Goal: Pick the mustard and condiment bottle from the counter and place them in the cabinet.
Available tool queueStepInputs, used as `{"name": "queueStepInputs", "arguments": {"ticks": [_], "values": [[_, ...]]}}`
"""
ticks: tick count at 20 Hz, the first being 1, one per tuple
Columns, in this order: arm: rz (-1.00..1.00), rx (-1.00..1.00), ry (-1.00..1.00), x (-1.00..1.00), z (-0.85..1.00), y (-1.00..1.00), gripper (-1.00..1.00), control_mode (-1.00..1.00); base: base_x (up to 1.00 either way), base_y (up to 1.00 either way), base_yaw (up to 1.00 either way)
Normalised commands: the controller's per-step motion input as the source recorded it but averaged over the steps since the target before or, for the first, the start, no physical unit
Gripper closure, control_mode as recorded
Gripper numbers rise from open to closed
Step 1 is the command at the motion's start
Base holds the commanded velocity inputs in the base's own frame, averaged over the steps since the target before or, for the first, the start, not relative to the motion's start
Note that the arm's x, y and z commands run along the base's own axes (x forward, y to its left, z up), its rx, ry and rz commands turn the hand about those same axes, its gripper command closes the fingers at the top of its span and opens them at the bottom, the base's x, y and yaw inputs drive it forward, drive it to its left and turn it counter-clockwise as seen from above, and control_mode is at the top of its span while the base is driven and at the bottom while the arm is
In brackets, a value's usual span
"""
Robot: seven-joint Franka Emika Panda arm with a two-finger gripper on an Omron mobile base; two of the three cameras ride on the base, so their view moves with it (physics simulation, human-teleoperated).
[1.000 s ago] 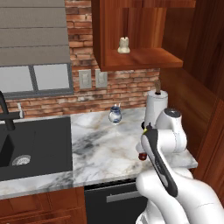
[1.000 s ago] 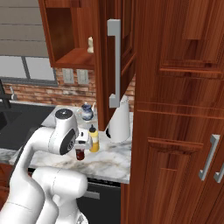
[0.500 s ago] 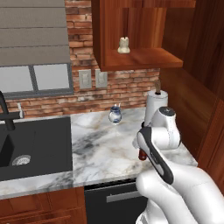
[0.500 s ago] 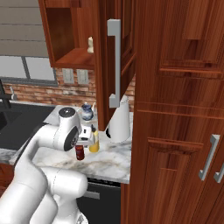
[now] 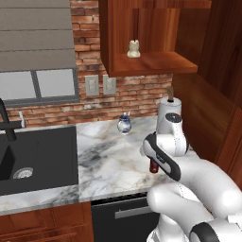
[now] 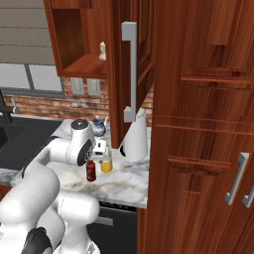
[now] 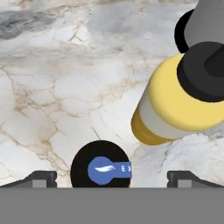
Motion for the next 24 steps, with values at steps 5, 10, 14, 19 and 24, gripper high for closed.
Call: {"name": "queueStepInputs", "arguments": {"ticks": [5, 10, 14, 19, 24], "values": [[0.00, -0.01, 0.00, 0.03, -0.34, 0.00, -1.00, -1.00, 0.00, 0.00, 0.00], [0.00, 0.00, 0.00, 0.00, -0.21, 0.00, 1.00, -1.00, 0.00, 0.00, 0.00], [0.00, 0.00, 0.00, 0.02, -0.16, 0.01, 1.00, -1.00, 0.00, 0.00, 0.00], [0.00, 0.00, 0.00, 0.02, -0.03, 0.01, 1.00, -1.00, 0.00, 0.00, 0.00], [-0.01, 0.00, -0.03, 0.00, 0.09, 0.01, 1.00, -1.00, 0.00, 0.00, 0.00]]}}
